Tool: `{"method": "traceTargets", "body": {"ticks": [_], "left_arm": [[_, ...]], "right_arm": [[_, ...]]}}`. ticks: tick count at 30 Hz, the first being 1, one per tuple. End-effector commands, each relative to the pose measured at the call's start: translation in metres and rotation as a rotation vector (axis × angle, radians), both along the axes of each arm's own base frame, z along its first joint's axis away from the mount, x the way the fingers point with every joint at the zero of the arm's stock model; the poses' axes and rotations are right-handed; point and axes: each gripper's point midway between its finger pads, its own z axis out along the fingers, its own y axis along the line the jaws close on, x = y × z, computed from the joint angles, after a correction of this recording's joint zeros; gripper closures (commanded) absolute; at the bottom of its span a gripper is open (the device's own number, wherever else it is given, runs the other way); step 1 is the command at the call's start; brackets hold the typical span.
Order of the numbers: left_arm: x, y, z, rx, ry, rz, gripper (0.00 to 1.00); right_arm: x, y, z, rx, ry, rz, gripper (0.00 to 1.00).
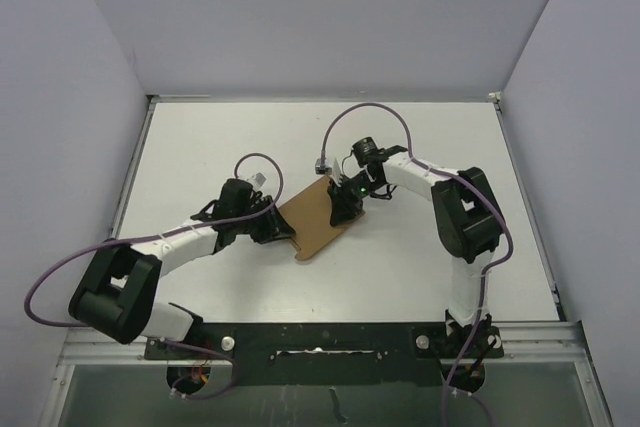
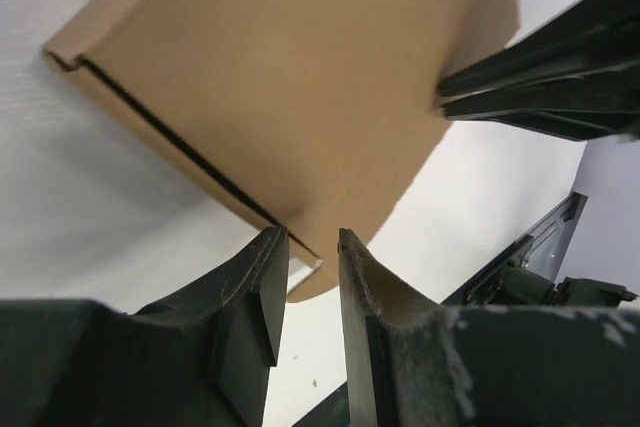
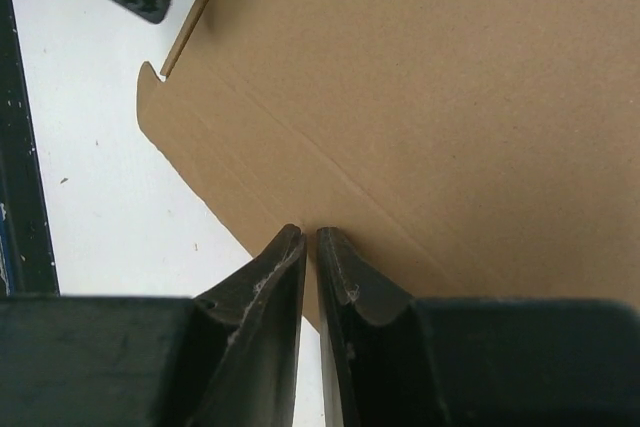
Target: Fold the paper box
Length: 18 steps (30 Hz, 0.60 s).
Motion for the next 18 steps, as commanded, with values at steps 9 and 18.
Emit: {"method": "traceTargets", "body": {"ticks": [9,18], "left_arm": [[0.011,0.005,0.026,-0.061,-0.161,-0.046,0.7],[0.012,0.032,0.068,-0.117,-0.435,0.083,0.18]], "right_arm": [[0.005,-0.003,0.095,0.235,-0.2,0.058,0.69],[0.067,-0.061,0.092,0.297,-0.079,-0.337,0.4]]}}
